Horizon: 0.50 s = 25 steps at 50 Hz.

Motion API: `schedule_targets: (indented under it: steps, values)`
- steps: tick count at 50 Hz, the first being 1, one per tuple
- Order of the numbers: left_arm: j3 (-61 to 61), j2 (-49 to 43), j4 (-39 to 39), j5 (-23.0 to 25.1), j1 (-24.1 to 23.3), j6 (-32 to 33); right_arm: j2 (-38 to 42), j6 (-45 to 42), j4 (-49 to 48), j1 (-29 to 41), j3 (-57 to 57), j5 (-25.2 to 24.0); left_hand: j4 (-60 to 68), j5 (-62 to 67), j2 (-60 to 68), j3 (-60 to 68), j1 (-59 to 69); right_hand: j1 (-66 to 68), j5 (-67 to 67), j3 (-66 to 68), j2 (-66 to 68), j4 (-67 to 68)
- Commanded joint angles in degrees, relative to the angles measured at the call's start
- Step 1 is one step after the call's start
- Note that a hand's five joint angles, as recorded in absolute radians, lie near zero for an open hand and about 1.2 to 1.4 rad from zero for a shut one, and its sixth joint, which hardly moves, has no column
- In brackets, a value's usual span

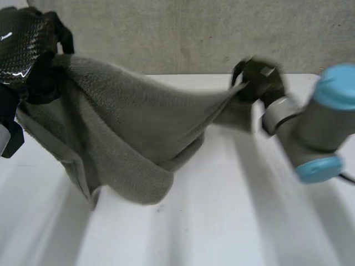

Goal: Fold the towel.

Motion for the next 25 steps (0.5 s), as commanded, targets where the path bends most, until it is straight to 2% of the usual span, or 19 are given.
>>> schedule_targets:
  steps: [1,2,3,5,6,7,8,10,13,16,19,25]
  values:
    - [-0.4,-3.6,0.2,0.4,3.9,-1.7,-16.7,-13.8,5.6,-4.8,3.8,-3.9,10.2,12.0,10.3,10.3,13.6,1.6,13.3,12.1,12.4,11.7]
    - [-0.3,-4.3,0.2,0.5,3.9,-2.5,-19.1,-18.7,11.6,-4.7,3.4,-5.9,10.2,12.0,10.3,10.3,13.6,1.6,13.3,12.1,12.4,11.7]
    - [-0.3,-5.3,0.2,0.5,3.9,-3.2,-19.1,-18.7,11.7,-4.7,3.4,-5.9,10.2,12.0,10.3,10.3,13.6,1.6,13.3,12.1,12.4,11.7]
    - [-0.3,-6.1,0.2,0.5,4.0,-3.5,-21.6,-28.9,25.0,-4.7,3.2,-8.5,10.2,12.0,10.3,10.3,13.6,1.6,13.3,12.1,12.4,11.7]
    - [-0.2,-7.2,0.2,0.6,4.0,-3.6,-21.6,-28.9,25.0,-4.7,3.2,-8.5,10.2,12.0,10.3,10.3,13.6,1.6,13.3,12.1,12.4,11.7]
    - [-0.2,-7.2,0.2,0.6,4.0,-3.6,-21.9,-33.9,31.5,-4.5,3.1,-8.6,10.2,12.0,10.3,10.3,13.6,1.6,13.3,12.1,12.4,11.7]
    - [-0.3,-8.5,0.2,0.6,4.0,-3.6,-21.9,-33.9,31.5,-4.5,3.1,-8.6,10.2,12.0,10.3,10.3,13.6,1.6,13.3,12.1,12.4,11.7]
    - [-0.4,-9.8,0.2,0.6,3.9,-3.5,-21.8,-42.3,41.1,-3.9,3.2,-6.6,10.2,12.0,10.3,10.3,13.6,1.6,13.3,12.1,12.4,11.7]
    - [-0.5,-12.7,0.2,0.6,3.8,-3.3,-21.4,-46.3,45.7,-3.2,3.9,-3.8,10.2,12.0,10.3,10.3,13.6,1.6,13.3,12.1,12.4,11.7]
    - [-0.3,-16.3,-0.2,0.6,3.8,-3.2,-20.1,-47.1,45.9,-2.3,4.6,-1.9,10.2,12.0,10.3,10.3,13.6,1.6,13.3,12.1,12.4,11.7]
    - [-0.1,-20.2,-0.5,0.6,3.8,-3.2,-18.9,-47.5,46.0,-2.0,5.0,-1.7,10.2,12.0,10.3,10.3,13.6,1.6,13.3,12.1,12.4,11.7]
    - [0.6,-29.3,-0.5,0.6,3.7,-1.3,-10.9,-47.8,45.7,-1.8,5.8,-2.4,10.2,12.0,10.3,10.3,13.6,1.6,13.3,12.1,12.4,11.7]
